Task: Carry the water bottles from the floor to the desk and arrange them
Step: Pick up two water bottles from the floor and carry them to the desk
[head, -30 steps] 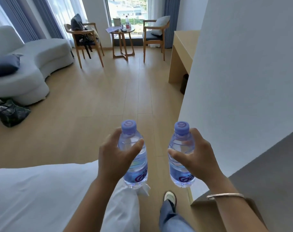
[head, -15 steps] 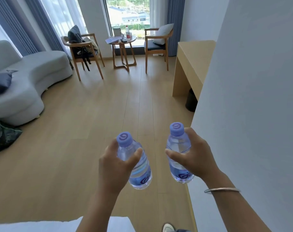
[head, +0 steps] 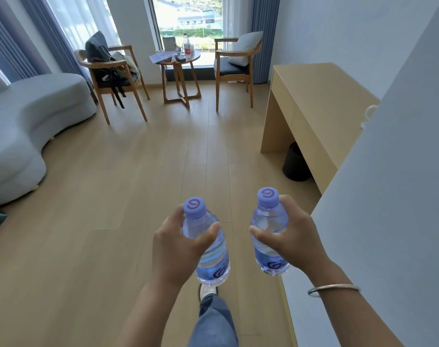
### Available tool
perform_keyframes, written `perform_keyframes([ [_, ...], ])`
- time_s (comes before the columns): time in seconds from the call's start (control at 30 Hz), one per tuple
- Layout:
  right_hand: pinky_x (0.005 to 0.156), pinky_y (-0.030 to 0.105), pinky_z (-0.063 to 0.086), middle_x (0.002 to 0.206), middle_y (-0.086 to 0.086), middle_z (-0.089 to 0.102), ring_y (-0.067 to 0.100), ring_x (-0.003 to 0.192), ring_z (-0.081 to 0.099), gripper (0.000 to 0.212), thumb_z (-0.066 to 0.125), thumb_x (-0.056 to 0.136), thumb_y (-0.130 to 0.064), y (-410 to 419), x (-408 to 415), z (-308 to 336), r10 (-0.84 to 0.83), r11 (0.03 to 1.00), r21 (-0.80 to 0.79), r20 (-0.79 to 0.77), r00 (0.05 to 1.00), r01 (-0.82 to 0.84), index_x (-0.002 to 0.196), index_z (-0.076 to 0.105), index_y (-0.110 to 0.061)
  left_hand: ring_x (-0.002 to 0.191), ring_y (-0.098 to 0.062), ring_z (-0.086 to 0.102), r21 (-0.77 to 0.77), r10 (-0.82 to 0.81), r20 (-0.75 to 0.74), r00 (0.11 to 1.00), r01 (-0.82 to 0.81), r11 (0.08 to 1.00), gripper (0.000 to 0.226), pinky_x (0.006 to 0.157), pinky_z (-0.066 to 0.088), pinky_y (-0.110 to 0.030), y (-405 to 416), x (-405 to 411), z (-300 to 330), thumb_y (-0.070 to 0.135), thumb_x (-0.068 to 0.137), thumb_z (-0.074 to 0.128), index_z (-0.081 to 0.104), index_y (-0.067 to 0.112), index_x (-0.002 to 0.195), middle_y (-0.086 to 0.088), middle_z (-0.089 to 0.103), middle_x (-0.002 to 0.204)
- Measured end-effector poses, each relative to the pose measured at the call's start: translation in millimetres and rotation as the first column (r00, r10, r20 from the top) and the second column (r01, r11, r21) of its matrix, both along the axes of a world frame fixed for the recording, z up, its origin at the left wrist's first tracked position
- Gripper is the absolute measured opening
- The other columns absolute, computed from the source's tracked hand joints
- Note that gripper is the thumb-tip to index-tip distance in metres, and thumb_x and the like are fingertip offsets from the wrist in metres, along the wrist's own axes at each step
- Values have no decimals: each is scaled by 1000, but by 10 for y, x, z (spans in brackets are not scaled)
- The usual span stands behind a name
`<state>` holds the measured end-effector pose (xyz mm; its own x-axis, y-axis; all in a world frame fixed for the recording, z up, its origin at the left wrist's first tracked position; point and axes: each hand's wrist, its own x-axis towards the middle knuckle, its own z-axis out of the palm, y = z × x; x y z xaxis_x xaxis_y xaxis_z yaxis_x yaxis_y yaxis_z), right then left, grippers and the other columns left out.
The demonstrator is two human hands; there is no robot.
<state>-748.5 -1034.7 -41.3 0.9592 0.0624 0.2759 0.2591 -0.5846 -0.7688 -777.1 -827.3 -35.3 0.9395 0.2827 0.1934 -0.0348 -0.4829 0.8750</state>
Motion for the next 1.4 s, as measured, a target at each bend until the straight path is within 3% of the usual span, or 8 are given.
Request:
perform_keyframes([
  [0.27,68,35,53,77,-13,60,10,74,60,42,68,56,-55,558,1404,65,-142,986,83,-36,989,145,89,50,-37,68,-11,58,72,-69,17,997,68,995,30,59,41,-18,618,1556,179,62,50,61,50,49,74,7,62,71],
  [0.43,68,26,51,81,-16,59,8,79,59,45,69,56,-56,704,1936,24,-182,975,121,-42,982,186,93,50,-38,73,-15,58,106,-130,-29,991,133,986,32,63,42,-22,843,2255,121,36,62,80,54,42,80,-2,62,79],
  [0.57,70,29,52,82,-13,61,8,78,60,46,71,54,-54,707,2309,0,-222,956,170,-106,969,238,91,51,-36,75,-10,57,120,-171,-50,984,176,977,35,64,42,-22,871,2703,58,38,64,79,51,50,81,4,61,77],
  [0.73,65,12,46,82,-16,60,3,76,58,43,75,55,-45,625,2824,-71,-245,941,212,-112,963,264,89,51,-34,75,-9,58,115,-191,-56,980,196,974,31,62,43,-22,753,3251,-24,54,58,71,48,54,80,7,60,75],
  [0.9,64,15,46,78,-12,60,6,74,58,41,76,53,-42,411,3507,-175,-311,911,237,-141,940,337,84,51,-31,76,-11,60,141,-264,-72,962,272,952,30,67,49,-32,499,3966,-89,50,61,76,51,52,78,9,64,77],
  [1.03,64,15,46,80,-15,59,6,73,57,40,76,53,-41,122,4203,-176,-333,900,250,-134,933,357,82,50,-32,76,-7,59,155,-295,-65,953,301,941,30,65,48,-29,136,4691,-78,60,56,71,50,52,75,12,63,74],
  [1.3,67,8,45,91,-20,60,0,80,59,47,74,53,-50,-692,5381,-73,-381,885,246,-103,919,395,92,49,-42,75,-10,61,84,-397,-53,916,400,913,33,66,46,-27,-812,6086,-55,47,53,79,55,54,74,16,64,74],
  [1.4,65,10,47,92,-22,61,-2,80,62,50,76,52,-52,-1025,5652,-61,-431,861,236,-134,893,451,93,48,-48,75,-5,60,99,-461,-47,886,463,881,32,64,45,-22,-1176,6497,-80,55,51,72,53,63,75,22,62,73],
])
